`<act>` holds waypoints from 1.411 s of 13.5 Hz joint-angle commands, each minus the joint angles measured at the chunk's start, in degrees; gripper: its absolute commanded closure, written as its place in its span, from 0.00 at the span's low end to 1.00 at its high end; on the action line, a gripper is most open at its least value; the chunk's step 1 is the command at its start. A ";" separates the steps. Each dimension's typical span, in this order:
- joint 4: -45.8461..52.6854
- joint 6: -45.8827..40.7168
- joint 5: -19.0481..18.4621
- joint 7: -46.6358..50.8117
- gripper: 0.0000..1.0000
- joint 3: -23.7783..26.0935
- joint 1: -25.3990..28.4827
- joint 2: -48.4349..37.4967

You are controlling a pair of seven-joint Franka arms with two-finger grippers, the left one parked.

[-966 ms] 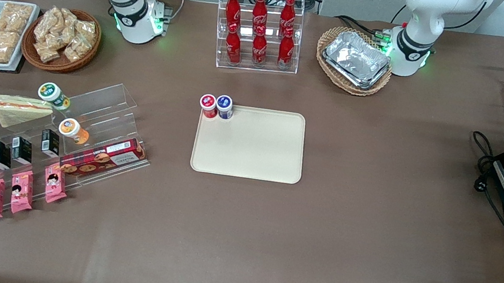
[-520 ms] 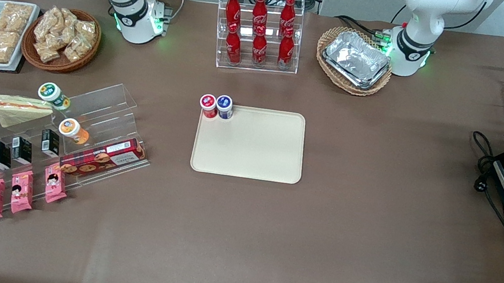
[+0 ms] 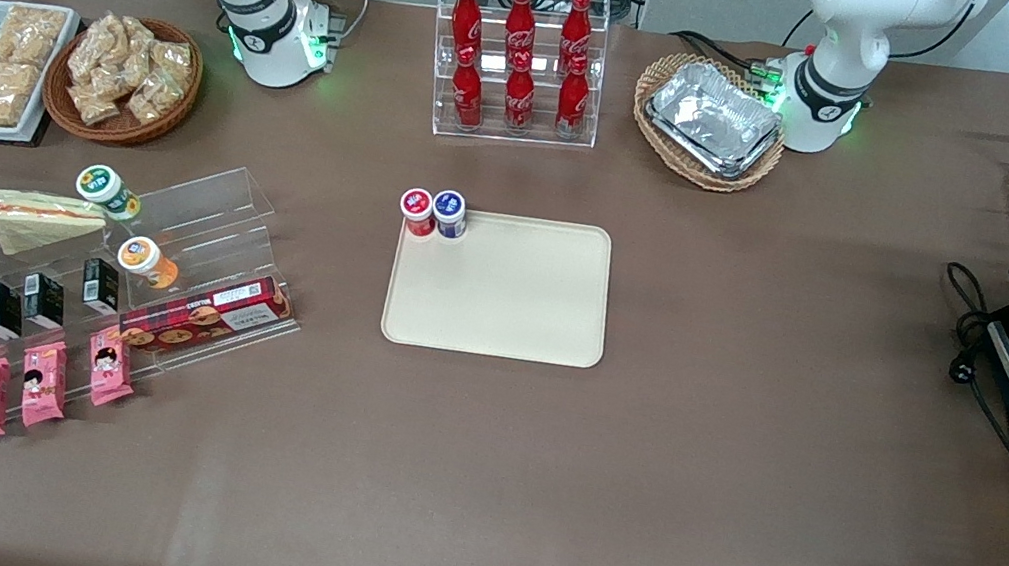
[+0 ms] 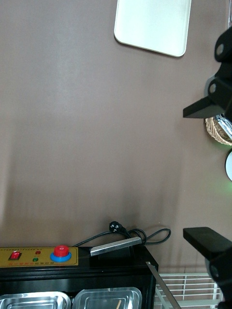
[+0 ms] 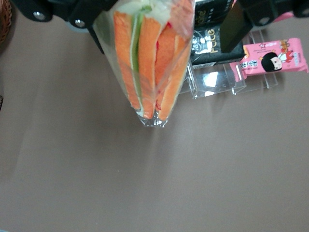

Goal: Place sandwich on tray
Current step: 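Lift the wrapped sandwich up out of the rack with the right gripper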

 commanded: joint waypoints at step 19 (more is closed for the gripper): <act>9.86 -18.38 2.91 -51.99 1.00 2.21 0.81 -4.29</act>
